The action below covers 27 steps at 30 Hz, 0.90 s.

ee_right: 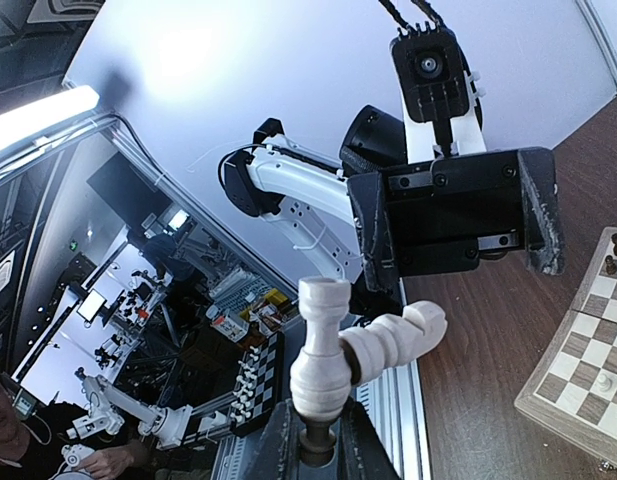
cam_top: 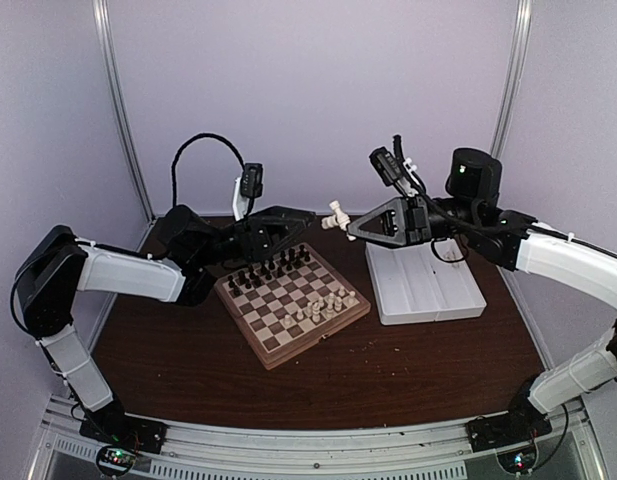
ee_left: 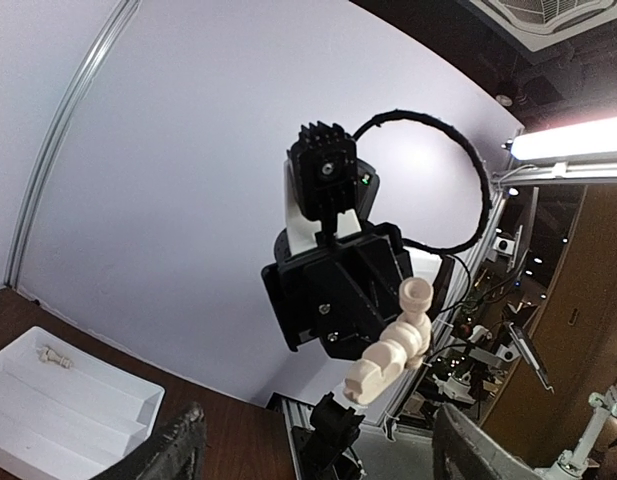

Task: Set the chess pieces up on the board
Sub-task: Pick up the chess piece from the storage box.

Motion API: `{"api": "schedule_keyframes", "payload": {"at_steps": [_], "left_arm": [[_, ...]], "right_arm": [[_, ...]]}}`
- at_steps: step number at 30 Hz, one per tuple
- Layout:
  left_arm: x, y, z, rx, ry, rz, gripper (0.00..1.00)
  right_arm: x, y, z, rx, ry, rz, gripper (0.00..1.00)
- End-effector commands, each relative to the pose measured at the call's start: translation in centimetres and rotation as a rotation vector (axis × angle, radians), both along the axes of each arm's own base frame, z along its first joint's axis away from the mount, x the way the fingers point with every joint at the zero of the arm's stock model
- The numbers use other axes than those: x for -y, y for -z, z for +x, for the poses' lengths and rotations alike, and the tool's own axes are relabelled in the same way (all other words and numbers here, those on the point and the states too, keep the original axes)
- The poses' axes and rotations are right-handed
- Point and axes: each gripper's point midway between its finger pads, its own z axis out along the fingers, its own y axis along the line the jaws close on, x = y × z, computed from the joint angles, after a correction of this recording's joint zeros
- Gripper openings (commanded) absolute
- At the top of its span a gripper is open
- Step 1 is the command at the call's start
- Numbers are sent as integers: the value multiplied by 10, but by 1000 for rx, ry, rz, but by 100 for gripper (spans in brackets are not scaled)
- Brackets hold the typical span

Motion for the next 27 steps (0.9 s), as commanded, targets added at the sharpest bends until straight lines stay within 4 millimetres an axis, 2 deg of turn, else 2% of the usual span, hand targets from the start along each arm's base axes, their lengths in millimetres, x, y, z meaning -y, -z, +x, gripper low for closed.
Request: {"api": "schedule_keyframes", "payload": {"at_steps": [1, 12, 19, 25, 27], "left_arm": [[-6, -29, -18, 100, 47, -68, 75], [0, -29, -28, 130, 83, -63, 71], [3, -33, -35, 164, 112, -64, 60], [3, -31, -37, 169, 124, -57, 39], [3, -30, -38, 169, 127, -54, 37]], "right_arm": [[-5, -24, 1, 49, 3, 60, 0], [-17, -24, 8, 37, -23, 81, 0], [-23, -17, 9, 18, -39, 82, 0], [-25, -15, 10, 9, -48, 87, 0], [-24, -15, 8, 14, -48, 88, 0]]}}
